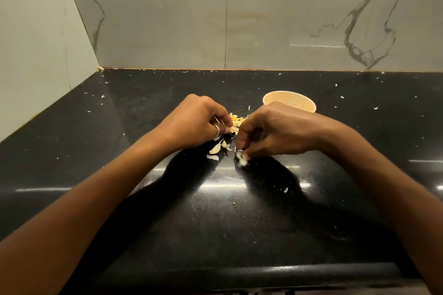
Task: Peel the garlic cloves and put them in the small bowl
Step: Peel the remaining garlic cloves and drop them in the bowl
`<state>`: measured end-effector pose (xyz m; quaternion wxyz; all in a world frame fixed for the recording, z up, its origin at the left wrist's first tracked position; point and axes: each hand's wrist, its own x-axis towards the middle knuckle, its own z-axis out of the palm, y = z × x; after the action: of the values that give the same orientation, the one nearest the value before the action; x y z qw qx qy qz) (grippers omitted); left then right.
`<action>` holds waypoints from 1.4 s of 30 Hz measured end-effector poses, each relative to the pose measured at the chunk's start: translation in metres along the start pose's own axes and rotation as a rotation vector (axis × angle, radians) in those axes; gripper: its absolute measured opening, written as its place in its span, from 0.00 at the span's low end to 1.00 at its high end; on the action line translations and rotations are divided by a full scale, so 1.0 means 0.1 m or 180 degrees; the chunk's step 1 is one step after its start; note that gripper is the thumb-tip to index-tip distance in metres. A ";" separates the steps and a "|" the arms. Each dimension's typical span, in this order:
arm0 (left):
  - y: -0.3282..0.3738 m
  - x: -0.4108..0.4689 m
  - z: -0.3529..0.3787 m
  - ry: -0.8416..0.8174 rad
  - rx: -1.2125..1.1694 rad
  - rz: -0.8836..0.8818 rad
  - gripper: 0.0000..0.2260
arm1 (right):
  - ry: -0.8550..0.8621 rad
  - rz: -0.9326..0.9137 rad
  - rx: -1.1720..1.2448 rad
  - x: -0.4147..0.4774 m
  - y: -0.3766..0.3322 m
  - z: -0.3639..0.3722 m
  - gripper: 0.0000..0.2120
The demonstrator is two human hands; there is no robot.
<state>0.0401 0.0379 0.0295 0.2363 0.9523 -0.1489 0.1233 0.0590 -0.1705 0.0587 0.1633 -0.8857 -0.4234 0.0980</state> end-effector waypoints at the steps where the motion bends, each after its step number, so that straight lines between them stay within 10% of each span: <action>1: -0.01 0.00 0.01 0.0032 -0.0019 0.0003 0.06 | 0.0055 -0.0018 -0.0051 0.01 0.00 0.02 0.06; 9: -0.07 0.01 -0.07 0.0519 -0.0259 -0.0018 0.08 | 0.1274 -0.0621 0.0063 0.08 -0.06 0.13 0.05; 23: -0.08 0.00 -0.03 0.0973 -0.0041 -0.0337 0.19 | 0.0718 -0.0932 -0.0356 0.23 -0.17 0.44 0.11; 27: -0.08 -0.01 -0.07 0.1019 -0.0163 -0.0478 0.15 | 0.1409 -0.0796 0.0110 0.21 -0.11 0.38 0.09; 42: 0.18 -0.12 -0.03 0.0021 -0.2763 -0.0840 0.08 | 0.2304 0.0269 0.2091 0.20 -0.02 0.24 0.04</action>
<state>0.0220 0.0272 0.0361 0.6278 0.7755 -0.0634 0.0213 0.0626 -0.1484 0.0368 0.5666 -0.7809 -0.2499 -0.0813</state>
